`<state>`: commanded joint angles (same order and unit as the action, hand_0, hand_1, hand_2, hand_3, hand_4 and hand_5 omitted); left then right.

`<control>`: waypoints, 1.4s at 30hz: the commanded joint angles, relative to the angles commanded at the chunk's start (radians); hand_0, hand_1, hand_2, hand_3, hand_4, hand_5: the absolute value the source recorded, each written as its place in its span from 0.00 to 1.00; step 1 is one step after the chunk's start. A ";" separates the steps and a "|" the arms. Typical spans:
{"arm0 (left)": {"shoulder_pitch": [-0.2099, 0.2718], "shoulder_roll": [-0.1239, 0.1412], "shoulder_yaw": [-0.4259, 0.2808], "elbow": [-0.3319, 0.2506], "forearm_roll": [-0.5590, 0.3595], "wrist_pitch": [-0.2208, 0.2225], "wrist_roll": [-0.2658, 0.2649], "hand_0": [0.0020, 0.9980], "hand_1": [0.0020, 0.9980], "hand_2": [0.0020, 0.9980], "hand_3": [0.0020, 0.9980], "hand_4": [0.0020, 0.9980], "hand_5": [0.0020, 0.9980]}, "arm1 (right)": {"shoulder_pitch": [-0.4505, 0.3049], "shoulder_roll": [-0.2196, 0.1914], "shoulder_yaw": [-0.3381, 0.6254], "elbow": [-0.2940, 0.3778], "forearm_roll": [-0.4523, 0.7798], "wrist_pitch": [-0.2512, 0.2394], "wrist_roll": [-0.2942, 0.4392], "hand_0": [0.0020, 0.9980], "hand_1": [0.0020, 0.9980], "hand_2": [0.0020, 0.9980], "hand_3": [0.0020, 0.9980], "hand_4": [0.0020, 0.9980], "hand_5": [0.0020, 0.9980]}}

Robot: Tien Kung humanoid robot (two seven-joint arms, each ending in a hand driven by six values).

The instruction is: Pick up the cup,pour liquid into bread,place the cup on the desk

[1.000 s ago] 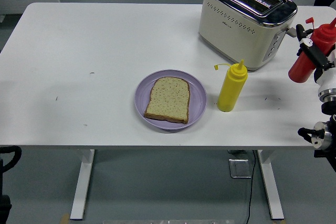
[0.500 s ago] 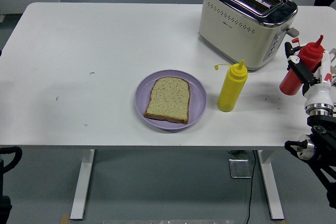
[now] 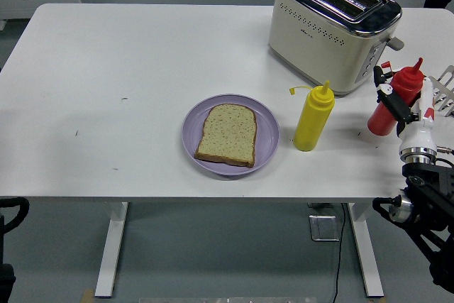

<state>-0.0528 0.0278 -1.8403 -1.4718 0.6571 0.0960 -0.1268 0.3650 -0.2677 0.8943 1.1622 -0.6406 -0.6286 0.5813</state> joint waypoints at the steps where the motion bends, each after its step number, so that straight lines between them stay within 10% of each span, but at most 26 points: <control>1: 0.000 0.000 0.000 0.000 0.000 0.000 0.000 0.72 0.74 0.75 0.68 0.66 1.00 | 0.001 0.002 -0.003 -0.004 0.000 -0.001 0.002 0.09 0.11 0.22 0.33 0.77 0.32; 42: -0.003 0.000 0.000 -0.001 0.001 0.000 -0.001 0.72 0.74 0.75 0.68 0.66 1.00 | 0.005 0.031 -0.057 -0.068 0.037 -0.002 0.048 0.13 0.13 0.24 0.33 0.76 0.31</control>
<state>-0.0556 0.0281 -1.8406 -1.4724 0.6582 0.0964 -0.1280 0.3701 -0.2367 0.8373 1.0939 -0.6038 -0.6309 0.6295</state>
